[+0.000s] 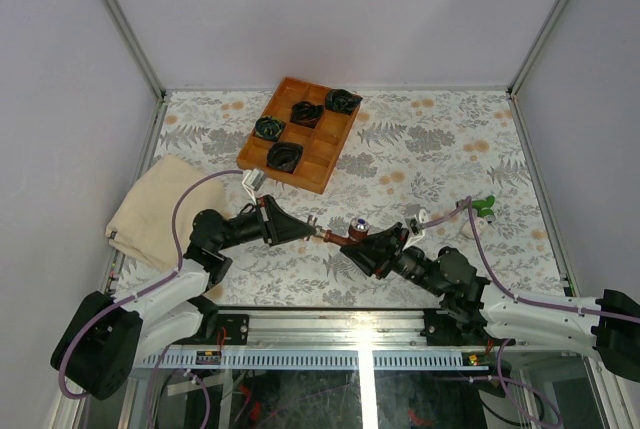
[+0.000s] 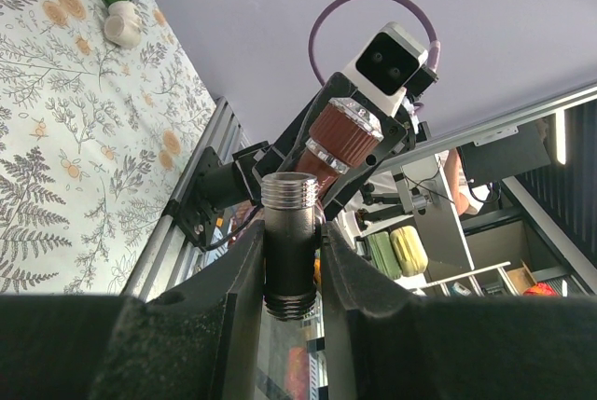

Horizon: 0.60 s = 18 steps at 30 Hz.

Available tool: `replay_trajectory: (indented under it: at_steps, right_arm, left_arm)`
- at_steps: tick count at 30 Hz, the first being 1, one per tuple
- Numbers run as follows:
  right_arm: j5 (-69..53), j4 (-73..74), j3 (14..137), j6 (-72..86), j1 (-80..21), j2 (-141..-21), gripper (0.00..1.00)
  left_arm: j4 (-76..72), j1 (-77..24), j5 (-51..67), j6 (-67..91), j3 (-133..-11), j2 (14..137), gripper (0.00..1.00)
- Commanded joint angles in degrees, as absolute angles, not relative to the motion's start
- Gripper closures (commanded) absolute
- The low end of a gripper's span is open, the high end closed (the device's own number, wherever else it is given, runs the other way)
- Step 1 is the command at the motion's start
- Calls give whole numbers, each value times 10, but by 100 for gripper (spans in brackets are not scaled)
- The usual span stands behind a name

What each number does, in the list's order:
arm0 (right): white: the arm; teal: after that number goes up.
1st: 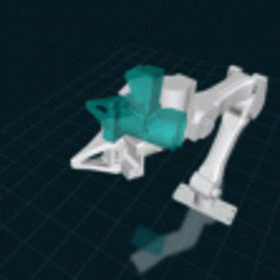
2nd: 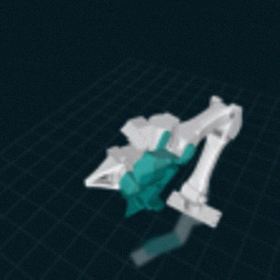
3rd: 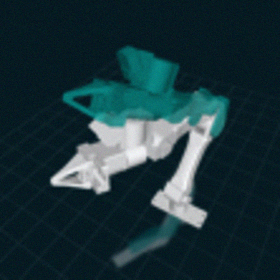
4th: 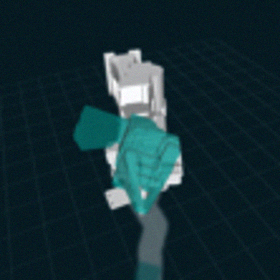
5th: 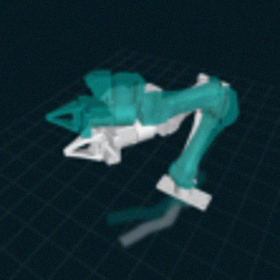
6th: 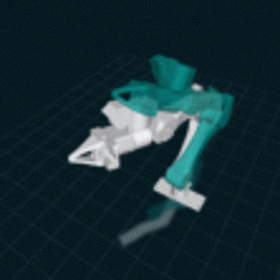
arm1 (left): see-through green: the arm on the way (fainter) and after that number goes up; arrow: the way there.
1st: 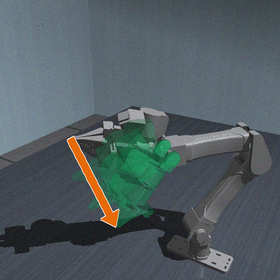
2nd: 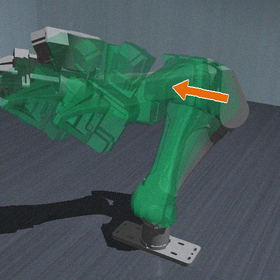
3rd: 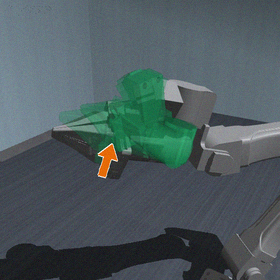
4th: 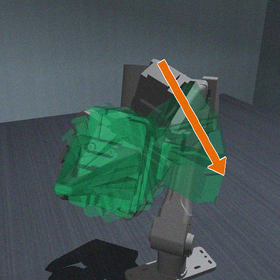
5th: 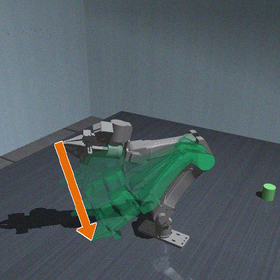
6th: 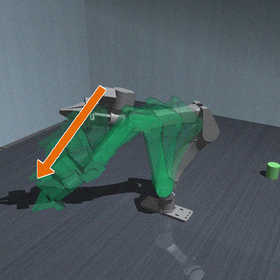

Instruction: Install the water faucets

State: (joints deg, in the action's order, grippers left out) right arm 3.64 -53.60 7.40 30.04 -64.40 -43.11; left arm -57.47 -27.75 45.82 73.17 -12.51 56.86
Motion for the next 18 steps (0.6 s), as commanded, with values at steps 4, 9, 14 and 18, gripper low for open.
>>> replay_trajectory:
  at_steps: [4,9,14,18]
  right_arm:
    - [47,-597,73,304,-648,-419,100]
    - [48,-597,72,304,-647,-419,100]
    - [55,-598,70,304,-648,-422,100]
    - [66,-598,66,303,-648,-416,100]
  left_arm:
    - [-591,-289,469,718,-146,564,100]
    - [-592,-292,471,717,-147,565,100]
    - [-592,-294,472,717,-149,566,100]
    - [-592,-296,473,716,-150,566,100]
